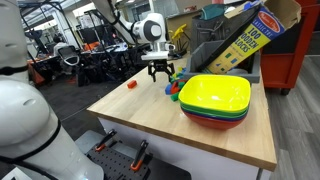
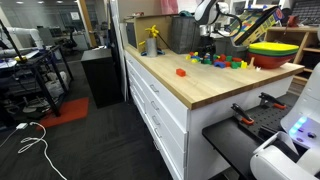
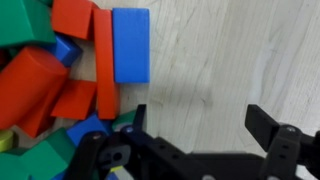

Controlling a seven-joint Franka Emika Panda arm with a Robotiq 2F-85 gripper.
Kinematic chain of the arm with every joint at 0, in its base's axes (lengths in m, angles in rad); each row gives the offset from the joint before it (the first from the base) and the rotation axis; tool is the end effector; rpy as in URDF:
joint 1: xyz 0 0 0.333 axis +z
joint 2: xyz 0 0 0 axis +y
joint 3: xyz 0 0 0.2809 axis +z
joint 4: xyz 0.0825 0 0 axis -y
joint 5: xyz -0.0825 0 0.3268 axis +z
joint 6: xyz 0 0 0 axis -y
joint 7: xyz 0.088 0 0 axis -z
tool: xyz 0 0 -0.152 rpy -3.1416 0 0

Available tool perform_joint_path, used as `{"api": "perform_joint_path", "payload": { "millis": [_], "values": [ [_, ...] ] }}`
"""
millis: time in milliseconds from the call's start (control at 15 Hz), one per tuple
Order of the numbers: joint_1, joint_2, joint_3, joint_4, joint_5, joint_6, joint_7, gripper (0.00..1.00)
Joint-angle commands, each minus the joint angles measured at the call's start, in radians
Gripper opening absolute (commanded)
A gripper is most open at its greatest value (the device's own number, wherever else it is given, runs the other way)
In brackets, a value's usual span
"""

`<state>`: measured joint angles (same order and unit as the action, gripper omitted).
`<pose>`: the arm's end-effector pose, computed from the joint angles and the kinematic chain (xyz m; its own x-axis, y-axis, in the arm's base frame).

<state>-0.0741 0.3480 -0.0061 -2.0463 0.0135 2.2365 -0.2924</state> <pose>0.5174 -0.0407 0.2213 0.9678 0.2034 -0.1484 0.1977 -0.9789 -0.0521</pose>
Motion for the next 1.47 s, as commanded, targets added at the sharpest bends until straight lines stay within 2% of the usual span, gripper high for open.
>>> {"api": "perform_joint_path", "payload": {
  "millis": [0, 267, 667, 1067, 1400],
  "values": [
    [-0.010, 0.015, 0.012, 0.006, 0.016, -0.005, -0.017, 1.00],
    [-0.015, 0.028, 0.035, 0.003, 0.068, -0.019, -0.030, 1.00],
    [-0.039, -0.011, 0.103, -0.023, 0.234, -0.060, -0.134, 1.00],
    [-0.032, -0.119, 0.065, -0.008, 0.154, -0.053, -0.201, 1.00],
    [-0.033, -0.129, 0.039, 0.051, 0.083, -0.035, -0.314, 1.00]
  ]
}}
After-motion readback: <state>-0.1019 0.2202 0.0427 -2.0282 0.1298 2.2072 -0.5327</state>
